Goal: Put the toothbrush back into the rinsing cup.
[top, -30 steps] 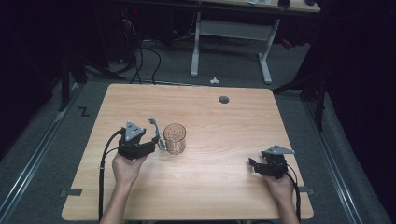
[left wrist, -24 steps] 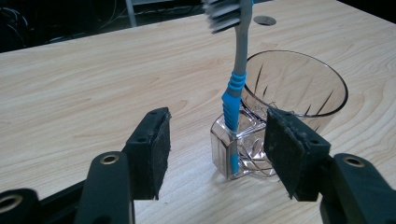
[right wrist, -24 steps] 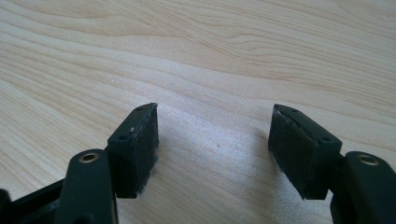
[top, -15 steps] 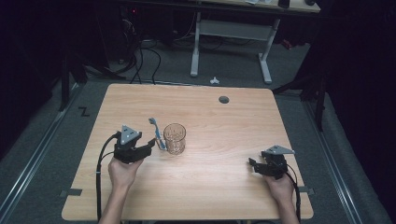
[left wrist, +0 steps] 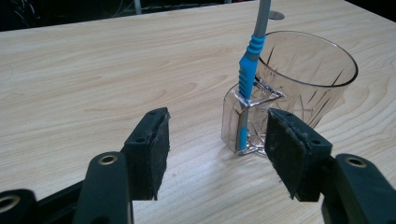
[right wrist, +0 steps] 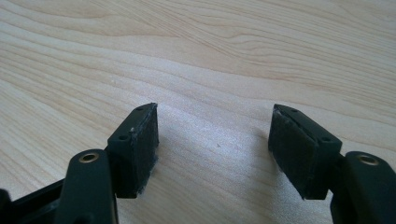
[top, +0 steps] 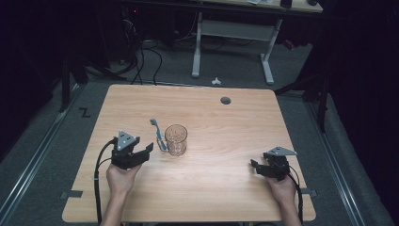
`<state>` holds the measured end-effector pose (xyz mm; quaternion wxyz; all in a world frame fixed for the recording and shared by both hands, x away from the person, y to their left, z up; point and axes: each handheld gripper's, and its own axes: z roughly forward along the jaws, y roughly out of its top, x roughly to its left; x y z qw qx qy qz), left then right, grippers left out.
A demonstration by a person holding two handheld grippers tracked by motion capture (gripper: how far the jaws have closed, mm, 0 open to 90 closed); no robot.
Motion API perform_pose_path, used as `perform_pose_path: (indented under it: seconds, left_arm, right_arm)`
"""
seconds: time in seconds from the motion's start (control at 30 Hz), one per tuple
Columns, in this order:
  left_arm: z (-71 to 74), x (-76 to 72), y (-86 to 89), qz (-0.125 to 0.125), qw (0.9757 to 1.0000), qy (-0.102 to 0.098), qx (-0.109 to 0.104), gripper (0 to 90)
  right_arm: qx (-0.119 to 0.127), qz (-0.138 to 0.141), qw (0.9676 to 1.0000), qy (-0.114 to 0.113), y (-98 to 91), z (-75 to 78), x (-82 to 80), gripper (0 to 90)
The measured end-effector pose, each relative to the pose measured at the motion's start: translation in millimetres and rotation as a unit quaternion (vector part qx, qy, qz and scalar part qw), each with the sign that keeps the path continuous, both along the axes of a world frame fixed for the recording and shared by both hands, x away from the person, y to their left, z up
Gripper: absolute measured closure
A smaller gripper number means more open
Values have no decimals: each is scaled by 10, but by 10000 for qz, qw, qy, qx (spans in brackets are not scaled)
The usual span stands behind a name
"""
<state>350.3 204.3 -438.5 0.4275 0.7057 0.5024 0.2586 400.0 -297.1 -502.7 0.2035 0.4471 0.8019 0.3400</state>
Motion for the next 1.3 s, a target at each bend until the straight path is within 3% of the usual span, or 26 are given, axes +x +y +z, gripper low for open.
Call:
perform_pose_path:
  seconds: [0.87,1.3]
  left_arm:
    - [-149,-128,53,77,9998,127,-110,412]
    - [-267,-148,80,130,9993,326,-161,413]
  right_arm:
    - [4,-3,10000,2,1,0,0,339]
    - [3,-2,10000,2,1,0,0,338]
